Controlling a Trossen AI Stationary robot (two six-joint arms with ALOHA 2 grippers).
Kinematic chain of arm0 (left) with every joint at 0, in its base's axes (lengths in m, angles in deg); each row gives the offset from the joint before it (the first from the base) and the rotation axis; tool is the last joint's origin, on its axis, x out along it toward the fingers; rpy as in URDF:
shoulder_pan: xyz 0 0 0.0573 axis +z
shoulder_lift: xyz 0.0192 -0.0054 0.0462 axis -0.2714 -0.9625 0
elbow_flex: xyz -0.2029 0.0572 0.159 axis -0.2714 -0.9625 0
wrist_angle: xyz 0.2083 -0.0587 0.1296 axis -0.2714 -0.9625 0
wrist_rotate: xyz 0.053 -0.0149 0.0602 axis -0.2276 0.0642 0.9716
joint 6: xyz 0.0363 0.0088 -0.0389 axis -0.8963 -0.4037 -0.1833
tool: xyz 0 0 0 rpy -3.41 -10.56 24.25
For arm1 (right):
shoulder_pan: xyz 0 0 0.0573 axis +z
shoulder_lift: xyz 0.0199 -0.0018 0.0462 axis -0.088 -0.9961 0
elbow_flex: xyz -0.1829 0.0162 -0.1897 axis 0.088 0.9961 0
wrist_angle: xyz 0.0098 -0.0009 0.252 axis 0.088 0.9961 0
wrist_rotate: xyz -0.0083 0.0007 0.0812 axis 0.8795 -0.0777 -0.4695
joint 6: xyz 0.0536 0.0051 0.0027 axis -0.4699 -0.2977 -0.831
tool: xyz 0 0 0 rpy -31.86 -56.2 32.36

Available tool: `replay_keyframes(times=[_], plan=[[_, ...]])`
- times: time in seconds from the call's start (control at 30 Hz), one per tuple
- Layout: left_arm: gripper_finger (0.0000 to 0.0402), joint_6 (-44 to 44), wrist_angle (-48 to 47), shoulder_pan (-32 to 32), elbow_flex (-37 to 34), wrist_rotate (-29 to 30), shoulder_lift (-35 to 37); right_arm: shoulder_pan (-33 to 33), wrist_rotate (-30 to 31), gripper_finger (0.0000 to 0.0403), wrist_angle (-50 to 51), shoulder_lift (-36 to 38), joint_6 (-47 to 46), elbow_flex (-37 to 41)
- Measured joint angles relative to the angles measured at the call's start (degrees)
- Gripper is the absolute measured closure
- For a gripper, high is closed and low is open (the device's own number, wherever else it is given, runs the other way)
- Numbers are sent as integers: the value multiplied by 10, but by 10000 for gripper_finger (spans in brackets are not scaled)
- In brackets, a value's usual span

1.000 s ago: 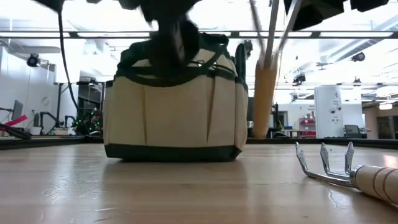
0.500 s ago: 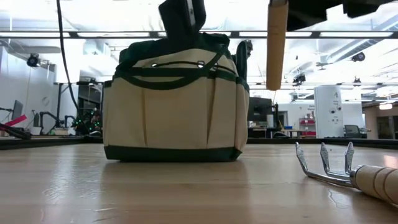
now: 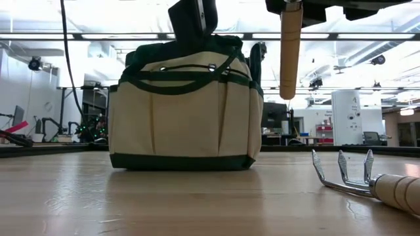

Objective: Pick & Place Garden tools in Gardening bag
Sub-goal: Put the brown hand rake into the gardening bag

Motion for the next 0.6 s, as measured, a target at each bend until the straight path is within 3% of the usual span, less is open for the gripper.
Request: replay_keyframes(times=[0.43, 0.6], plan=[[397, -9, 5, 0, -1, -1, 0, -1, 3, 330, 12, 5, 4, 0], [392, -20, 6, 2, -1, 0, 1, -1, 1, 343, 11, 5, 4, 0]])
